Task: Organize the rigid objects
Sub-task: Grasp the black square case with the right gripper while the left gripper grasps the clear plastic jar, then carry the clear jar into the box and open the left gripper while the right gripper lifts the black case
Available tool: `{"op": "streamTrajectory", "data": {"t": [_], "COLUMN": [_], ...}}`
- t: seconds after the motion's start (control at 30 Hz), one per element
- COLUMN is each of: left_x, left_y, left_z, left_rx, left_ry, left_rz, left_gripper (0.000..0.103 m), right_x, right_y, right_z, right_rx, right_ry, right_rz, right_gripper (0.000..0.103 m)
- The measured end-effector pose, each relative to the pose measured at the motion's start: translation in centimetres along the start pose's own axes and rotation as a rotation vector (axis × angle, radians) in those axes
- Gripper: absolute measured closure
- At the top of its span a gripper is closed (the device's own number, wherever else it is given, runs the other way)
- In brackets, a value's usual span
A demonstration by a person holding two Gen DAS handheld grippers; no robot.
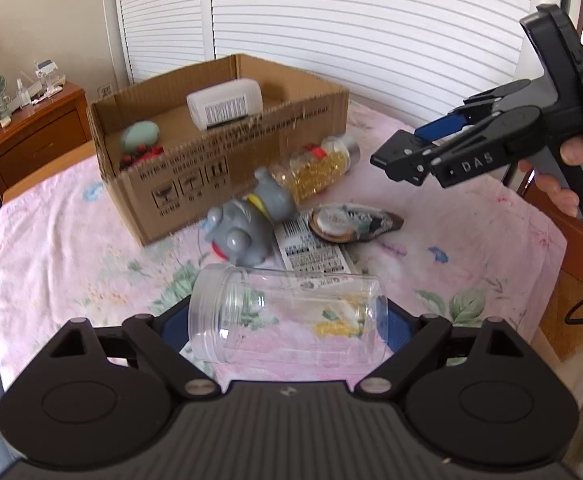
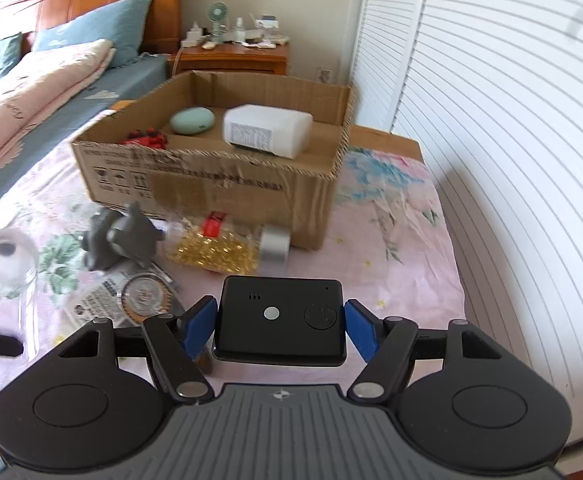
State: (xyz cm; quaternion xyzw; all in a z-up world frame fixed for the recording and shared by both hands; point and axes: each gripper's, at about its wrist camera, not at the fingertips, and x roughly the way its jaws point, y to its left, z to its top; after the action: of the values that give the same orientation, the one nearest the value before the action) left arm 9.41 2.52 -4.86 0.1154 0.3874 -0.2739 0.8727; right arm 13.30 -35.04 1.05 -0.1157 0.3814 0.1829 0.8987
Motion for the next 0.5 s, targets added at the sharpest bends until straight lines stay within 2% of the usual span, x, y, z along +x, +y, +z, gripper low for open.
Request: {"op": "streamTrajectory", "data": {"t": [0.3, 0.5], "left_x": [-2.2, -1.5], "left_y": [1.3, 2.6], "left_z": [4.1, 8.4], "left_rx": [0.022, 0.034], "left_ry": [-0.044, -0.086], "left_rz": [0.026, 0.055], "left_gripper": [0.012, 0.012], "right_x": [-2.6, -3.6], "right_y": [0.3, 0.0], "right_z": [2.0, 4.1], "right_rx": [-0.071, -0.102], "right_ry": [-0.031, -0.067], "right_rz": [0.049, 0.064], "right_gripper": [0.029, 0.029]}}
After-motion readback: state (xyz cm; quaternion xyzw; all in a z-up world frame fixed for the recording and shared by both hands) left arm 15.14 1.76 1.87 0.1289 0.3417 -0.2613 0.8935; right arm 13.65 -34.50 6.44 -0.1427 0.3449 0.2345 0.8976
